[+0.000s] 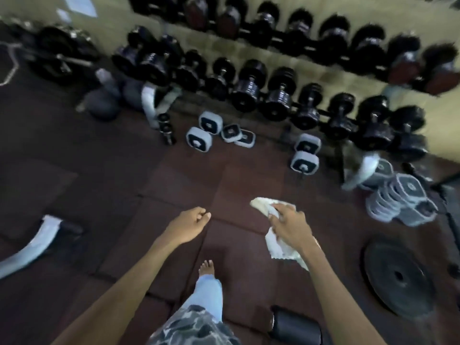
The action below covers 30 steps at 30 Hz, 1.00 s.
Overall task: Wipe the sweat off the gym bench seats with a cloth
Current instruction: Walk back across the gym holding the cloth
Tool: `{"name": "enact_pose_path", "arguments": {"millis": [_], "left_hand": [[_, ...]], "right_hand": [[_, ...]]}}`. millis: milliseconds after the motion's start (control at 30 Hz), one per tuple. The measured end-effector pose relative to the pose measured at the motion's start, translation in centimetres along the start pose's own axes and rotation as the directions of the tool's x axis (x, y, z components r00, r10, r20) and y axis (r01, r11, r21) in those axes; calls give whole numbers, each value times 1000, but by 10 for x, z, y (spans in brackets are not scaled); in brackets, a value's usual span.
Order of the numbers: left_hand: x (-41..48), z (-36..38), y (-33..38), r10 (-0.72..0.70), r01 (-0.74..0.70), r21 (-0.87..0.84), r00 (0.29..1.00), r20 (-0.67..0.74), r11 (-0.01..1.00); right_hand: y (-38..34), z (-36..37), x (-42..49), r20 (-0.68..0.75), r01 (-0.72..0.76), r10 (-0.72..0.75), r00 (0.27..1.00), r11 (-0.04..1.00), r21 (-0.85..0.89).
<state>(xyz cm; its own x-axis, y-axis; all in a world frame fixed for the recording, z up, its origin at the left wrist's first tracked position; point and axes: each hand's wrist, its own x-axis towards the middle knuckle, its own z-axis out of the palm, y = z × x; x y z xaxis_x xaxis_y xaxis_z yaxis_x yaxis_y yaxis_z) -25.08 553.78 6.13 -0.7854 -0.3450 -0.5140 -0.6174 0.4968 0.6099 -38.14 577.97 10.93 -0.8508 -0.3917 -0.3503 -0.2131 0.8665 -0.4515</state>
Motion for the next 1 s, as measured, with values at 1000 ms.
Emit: {"name": "enact_pose_path", "arguments": {"millis": [1000], "left_hand": [[353, -405, -85, -706, 549, -467, 647, -288, 693]], "right_hand": [[-541, 49, 584, 507, 763, -673, 539, 645, 46]]}}
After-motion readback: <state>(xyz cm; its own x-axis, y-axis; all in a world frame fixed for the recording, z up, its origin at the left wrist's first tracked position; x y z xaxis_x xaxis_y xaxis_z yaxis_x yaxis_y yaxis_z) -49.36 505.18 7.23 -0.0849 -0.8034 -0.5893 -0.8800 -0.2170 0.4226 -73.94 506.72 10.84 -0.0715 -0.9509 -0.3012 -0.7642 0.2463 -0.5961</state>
